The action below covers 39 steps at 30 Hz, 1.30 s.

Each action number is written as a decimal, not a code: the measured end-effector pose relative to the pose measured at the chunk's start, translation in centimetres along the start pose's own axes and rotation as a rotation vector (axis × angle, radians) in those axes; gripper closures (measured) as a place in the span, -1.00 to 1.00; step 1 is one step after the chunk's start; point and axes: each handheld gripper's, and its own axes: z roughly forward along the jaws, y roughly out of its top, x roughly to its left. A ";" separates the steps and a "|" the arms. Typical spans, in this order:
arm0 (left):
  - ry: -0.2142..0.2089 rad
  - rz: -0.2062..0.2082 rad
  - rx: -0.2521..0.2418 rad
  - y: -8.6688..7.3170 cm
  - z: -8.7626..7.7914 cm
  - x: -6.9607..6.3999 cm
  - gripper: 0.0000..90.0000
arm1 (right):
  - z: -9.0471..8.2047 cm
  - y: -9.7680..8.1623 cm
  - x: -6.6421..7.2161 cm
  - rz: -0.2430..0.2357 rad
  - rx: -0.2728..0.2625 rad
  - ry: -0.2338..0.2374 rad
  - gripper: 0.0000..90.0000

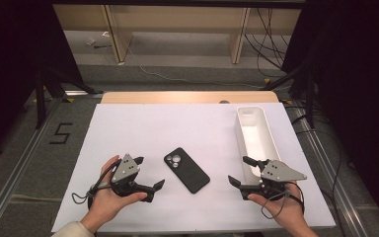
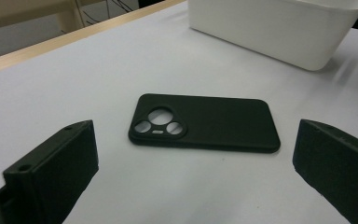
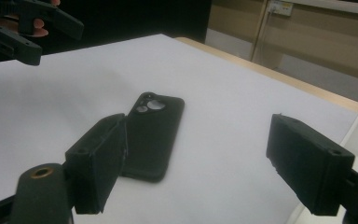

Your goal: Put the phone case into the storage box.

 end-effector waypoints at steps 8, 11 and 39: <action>0.026 -0.005 -0.012 -0.4 -0.8 0.6 -1.00 | 0.2 0.1 0.2 0.003 0.019 0.005 -0.53; 0.027 -0.011 -0.018 -0.5 -1.0 0.7 -1.00 | 0.4 0.2 0.3 -0.001 0.023 0.005 -0.54; 0.022 -0.022 -0.034 -0.8 -1.0 1.3 -1.00 | 5.2 1.9 2.4 -0.035 0.114 0.057 -0.60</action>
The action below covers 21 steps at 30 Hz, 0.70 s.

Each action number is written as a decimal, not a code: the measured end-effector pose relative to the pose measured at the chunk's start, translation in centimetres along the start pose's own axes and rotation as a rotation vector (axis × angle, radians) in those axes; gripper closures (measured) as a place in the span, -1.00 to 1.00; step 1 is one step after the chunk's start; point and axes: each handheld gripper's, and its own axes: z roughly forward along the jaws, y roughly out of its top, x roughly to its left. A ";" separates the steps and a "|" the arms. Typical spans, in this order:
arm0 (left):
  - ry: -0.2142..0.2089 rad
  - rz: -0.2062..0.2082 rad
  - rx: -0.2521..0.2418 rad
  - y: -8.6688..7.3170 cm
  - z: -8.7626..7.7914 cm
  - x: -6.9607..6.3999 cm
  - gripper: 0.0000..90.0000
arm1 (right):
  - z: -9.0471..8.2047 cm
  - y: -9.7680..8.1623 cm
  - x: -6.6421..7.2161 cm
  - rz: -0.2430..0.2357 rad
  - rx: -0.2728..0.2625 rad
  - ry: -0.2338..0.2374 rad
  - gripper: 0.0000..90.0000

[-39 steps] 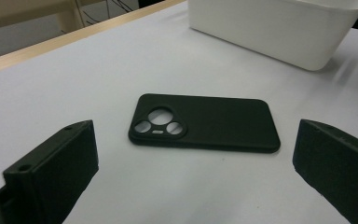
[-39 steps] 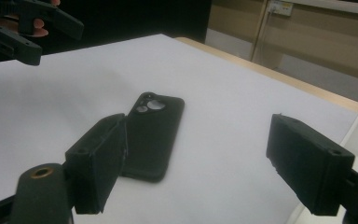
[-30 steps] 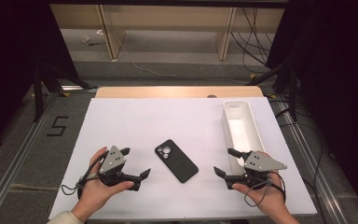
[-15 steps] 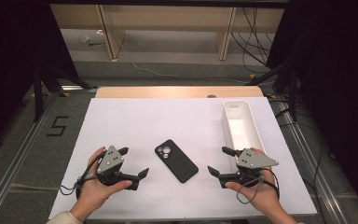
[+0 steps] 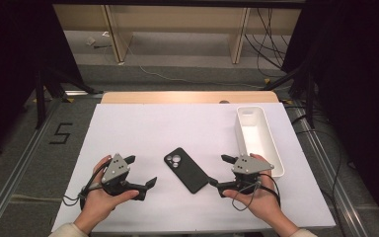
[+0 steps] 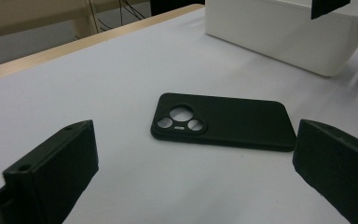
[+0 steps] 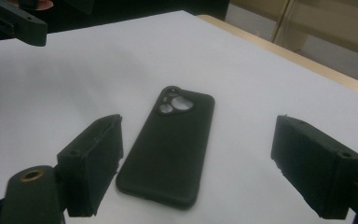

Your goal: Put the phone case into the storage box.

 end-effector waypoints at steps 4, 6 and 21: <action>-0.009 0.004 0.002 0.0 0.1 -0.1 -1.00 | 0.8 0.2 0.1 0.003 0.014 0.005 -0.61; -0.012 0.005 0.004 0.0 0.1 -0.1 -1.00 | 1.3 0.4 0.2 0.012 0.026 0.007 -0.61; -0.020 0.003 0.007 -0.1 0.1 -0.1 -1.00 | 3.5 0.9 1.0 0.001 0.085 0.025 -0.62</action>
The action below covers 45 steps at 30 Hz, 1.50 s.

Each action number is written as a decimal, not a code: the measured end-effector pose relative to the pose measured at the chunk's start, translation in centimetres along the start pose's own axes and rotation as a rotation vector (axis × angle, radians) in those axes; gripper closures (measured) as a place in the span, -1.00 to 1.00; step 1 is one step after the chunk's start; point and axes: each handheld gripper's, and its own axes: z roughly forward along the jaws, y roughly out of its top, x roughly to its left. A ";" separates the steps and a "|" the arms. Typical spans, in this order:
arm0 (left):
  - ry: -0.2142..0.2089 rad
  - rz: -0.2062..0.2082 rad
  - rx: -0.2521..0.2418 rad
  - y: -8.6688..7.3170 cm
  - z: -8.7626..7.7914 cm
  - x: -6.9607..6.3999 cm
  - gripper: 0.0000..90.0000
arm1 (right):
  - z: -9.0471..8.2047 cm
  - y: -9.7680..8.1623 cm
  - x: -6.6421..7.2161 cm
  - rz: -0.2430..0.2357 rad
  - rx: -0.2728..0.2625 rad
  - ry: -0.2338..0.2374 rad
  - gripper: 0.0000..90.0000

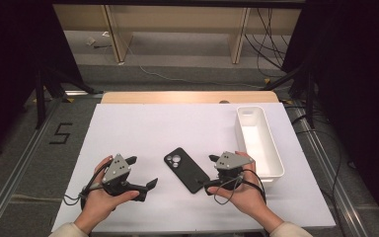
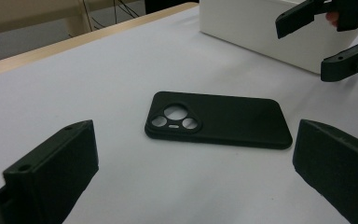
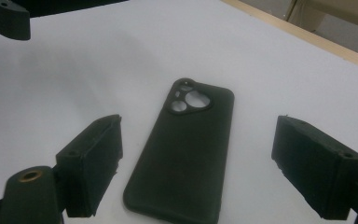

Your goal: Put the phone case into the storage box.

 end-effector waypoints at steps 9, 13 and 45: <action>0.000 0.000 -0.001 0.0 0.0 0.0 -1.00 | 0.8 0.5 0.1 0.002 0.016 0.002 -0.62; -0.001 -0.002 -0.002 0.0 0.0 0.0 -1.00 | 1.1 0.6 0.2 0.001 0.021 0.005 -0.62; 0.008 -0.007 -0.008 0.1 -0.1 0.2 -1.00 | 3.8 2.9 0.8 -0.019 0.033 -0.001 -0.65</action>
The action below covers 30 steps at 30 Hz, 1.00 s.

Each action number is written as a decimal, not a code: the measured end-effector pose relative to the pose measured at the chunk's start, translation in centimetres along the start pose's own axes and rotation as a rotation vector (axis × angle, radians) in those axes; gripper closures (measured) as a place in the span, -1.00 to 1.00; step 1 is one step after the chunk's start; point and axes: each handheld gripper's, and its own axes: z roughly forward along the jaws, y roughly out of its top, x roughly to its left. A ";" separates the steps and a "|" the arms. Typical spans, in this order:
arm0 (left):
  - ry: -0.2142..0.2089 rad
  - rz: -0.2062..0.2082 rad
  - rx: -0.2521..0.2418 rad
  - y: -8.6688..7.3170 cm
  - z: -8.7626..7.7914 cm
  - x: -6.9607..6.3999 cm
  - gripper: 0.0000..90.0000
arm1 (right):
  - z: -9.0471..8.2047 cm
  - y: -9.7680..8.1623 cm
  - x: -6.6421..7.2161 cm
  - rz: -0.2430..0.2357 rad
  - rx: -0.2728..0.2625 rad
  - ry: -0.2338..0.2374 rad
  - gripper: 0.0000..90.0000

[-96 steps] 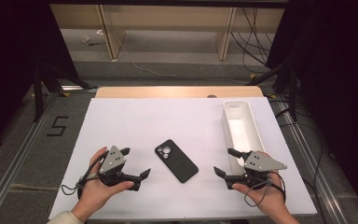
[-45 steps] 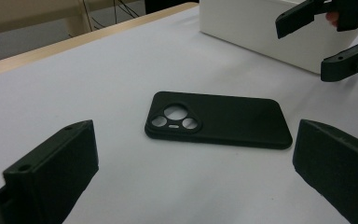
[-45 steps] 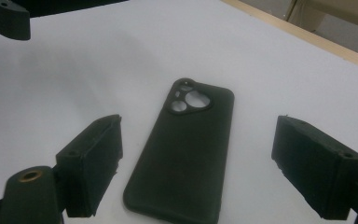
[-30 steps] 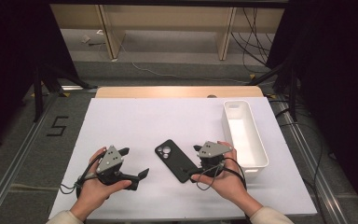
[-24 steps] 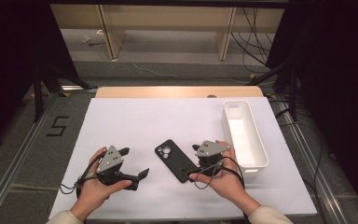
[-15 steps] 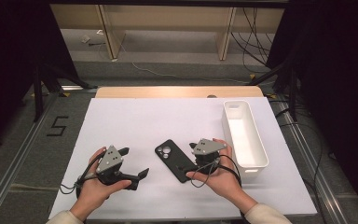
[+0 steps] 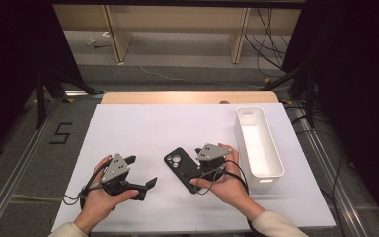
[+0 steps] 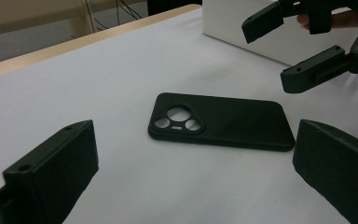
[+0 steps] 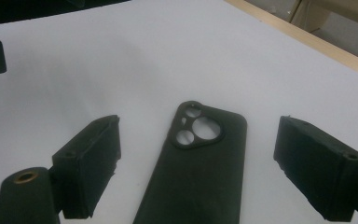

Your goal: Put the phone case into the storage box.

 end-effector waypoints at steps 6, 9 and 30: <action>0.001 0.000 0.000 0.0 0.0 0.0 -1.00 | 0.6 0.4 0.1 -0.003 0.007 -0.001 -0.66; 0.002 0.000 -0.001 0.0 0.0 0.0 -1.00 | 1.0 0.7 0.2 -0.001 0.004 0.001 -0.66; 0.002 -0.003 -0.005 0.0 -0.1 0.0 -1.00 | 2.7 1.4 0.4 0.027 0.046 -0.018 -0.69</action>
